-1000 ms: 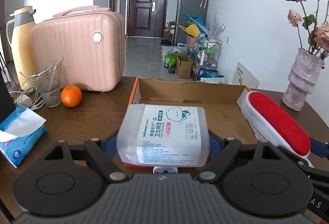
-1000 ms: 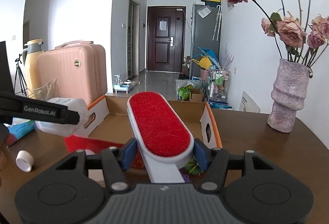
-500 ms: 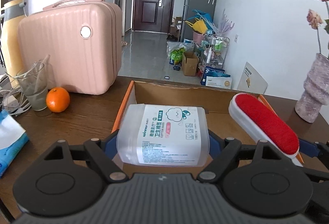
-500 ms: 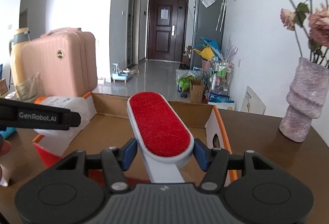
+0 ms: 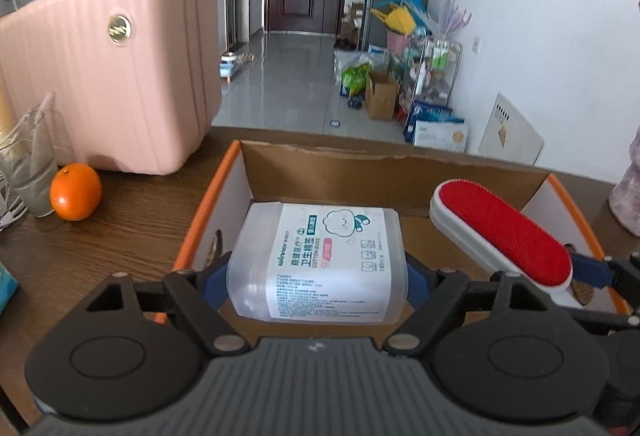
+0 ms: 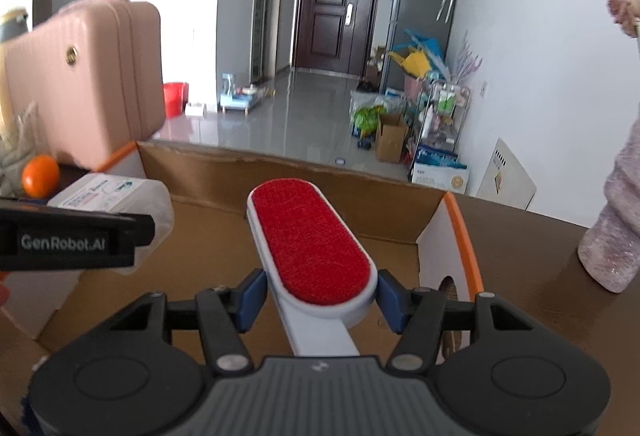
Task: Organize rigid objects
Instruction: 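Lower the white bottle and lint roller into the box and open both tools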
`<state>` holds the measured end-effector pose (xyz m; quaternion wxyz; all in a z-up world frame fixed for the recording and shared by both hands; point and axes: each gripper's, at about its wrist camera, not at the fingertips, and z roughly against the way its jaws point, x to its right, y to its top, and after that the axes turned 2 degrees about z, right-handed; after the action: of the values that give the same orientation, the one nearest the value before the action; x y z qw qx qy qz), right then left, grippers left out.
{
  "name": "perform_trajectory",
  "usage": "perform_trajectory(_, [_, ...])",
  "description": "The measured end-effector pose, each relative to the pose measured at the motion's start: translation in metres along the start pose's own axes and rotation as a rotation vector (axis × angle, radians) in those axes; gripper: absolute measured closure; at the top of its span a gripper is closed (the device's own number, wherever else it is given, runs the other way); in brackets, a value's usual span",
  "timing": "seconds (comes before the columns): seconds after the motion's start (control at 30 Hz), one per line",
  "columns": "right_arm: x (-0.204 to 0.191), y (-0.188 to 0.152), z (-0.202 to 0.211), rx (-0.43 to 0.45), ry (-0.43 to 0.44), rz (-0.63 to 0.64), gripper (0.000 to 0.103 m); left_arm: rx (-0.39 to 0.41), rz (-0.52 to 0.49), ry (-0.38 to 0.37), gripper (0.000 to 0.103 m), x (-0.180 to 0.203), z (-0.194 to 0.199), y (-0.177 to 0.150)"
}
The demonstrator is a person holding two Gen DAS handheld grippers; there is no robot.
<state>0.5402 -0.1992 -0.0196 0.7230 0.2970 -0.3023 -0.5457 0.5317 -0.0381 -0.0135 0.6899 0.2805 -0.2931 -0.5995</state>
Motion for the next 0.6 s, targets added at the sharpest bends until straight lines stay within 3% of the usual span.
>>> perform_trajectory(0.3, [-0.008, 0.015, -0.028, -0.131, -0.024, 0.043, 0.044, -0.067, -0.014, 0.003, 0.019, 0.000, -0.018, 0.000])
perform_trajectory(0.53, [-0.012, 0.014, -0.020, -0.108, -0.046, 0.081, 0.045, -0.064, -0.025, 0.000, 0.018, 0.003, -0.017, -0.002])
perform_trajectory(0.6, [-0.013, 0.013, -0.017, -0.104, -0.054, 0.090, 0.040, -0.064, -0.024, -0.004, 0.017, 0.002, -0.015, -0.002])
